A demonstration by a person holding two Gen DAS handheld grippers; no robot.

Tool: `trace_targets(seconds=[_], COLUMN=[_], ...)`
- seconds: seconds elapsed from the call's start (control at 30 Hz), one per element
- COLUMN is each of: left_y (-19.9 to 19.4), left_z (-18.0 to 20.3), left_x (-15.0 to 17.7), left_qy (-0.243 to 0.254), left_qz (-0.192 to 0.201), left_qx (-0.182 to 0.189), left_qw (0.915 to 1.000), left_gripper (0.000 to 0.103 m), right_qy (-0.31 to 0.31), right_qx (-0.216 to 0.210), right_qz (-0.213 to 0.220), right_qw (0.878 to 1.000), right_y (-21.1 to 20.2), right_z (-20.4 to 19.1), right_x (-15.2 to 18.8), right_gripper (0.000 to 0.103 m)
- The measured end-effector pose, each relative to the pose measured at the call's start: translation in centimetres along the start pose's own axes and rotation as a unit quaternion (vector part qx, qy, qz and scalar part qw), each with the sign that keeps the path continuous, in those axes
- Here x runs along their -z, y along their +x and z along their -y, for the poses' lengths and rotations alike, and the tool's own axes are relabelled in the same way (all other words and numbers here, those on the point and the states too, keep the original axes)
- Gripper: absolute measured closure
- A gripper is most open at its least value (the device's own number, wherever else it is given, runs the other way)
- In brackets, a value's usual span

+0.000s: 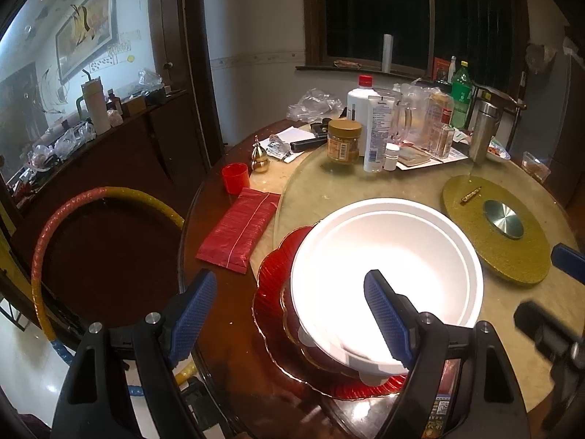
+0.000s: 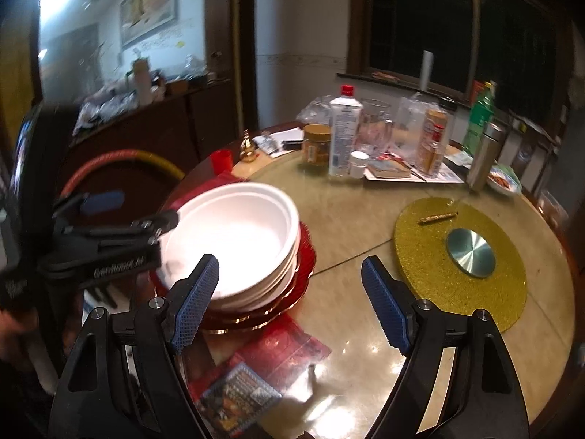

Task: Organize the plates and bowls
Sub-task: 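Open both tools and release the white bowl on the stack, then withdraw both tools from the stacked bowls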

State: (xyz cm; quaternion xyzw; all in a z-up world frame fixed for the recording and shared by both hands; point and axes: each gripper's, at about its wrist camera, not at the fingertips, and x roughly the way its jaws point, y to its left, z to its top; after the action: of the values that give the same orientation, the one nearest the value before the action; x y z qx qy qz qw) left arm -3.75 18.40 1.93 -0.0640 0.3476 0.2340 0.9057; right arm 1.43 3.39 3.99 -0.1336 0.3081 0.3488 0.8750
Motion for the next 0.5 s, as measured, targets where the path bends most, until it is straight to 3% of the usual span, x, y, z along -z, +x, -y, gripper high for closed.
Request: trace_targets(seconds=[0.2,0.5], left_y=[-0.3,0.5], left_z=[0.5,0.5], left_x=[0.1,0.5], left_qy=[0.011,0.009], left_qz=[0.001,-0.033], left_qx=[-0.011,0.001], left_qw=[0.9999,0.9994], left_gripper=[0.02,0.02], right_qy=[-0.051,-0.063], right_qx=[-0.01,-0.018], right_qz=[-0.005,-0.017], right_qw=[0.999,0.998], right_y=[-0.3,-0.1], right_z=[-1.8,-2.4], right_x=[0.5,0.7], right_gripper=[0.021,0.021])
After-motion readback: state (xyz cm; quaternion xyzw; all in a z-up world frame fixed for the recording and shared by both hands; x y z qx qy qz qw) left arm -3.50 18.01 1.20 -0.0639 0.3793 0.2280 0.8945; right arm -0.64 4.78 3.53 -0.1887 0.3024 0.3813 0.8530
